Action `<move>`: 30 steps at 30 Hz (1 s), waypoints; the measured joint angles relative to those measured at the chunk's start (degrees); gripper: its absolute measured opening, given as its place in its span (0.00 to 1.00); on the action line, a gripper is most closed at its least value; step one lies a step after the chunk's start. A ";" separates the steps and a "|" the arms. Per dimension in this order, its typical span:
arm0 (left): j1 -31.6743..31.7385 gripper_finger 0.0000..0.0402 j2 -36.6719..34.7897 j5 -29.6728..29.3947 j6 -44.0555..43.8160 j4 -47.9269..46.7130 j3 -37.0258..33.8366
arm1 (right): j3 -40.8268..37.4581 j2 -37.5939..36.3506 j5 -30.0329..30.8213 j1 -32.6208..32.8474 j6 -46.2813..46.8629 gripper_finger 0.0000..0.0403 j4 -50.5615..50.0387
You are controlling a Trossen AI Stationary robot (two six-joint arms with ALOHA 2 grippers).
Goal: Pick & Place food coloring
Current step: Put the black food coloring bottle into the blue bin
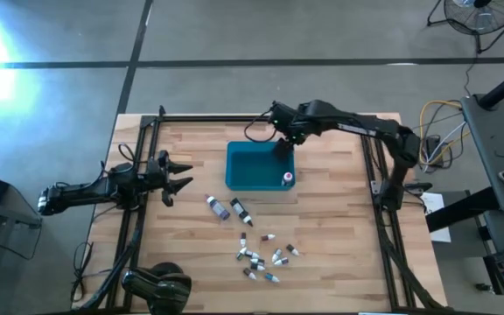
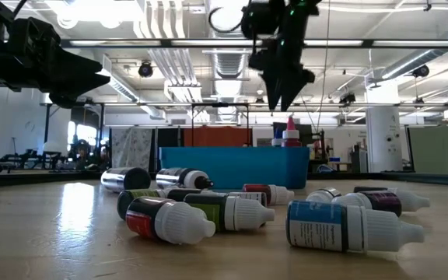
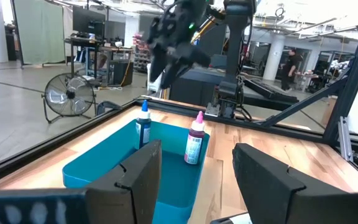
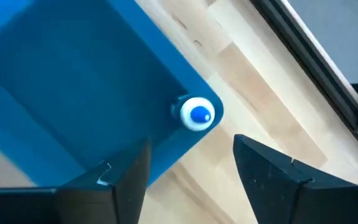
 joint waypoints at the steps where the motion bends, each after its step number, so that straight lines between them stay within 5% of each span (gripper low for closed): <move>1: 0.02 0.44 0.02 0.00 0.00 0.00 0.02 | 0.00 -1.07 0.00 0.46 0.42 0.56 -1.15; 7: 0.00 0.44 0.00 0.00 0.00 0.00 0.02 | -1.90 -8.54 -0.21 5.93 -0.49 0.58 -10.43; 13: 0.01 0.44 0.01 0.00 -0.01 0.00 0.01 | -11.56 -17.80 -3.55 16.78 -2.66 0.57 -7.16; 20: 0.00 0.44 0.01 -0.01 -0.01 0.00 0.02 | -25.43 -23.28 -4.69 28.74 7.88 0.57 -1.01; 30: 0.02 0.44 0.00 0.00 -0.01 0.00 0.01 | -39.31 -22.98 -14.15 38.54 24.81 0.56 9.23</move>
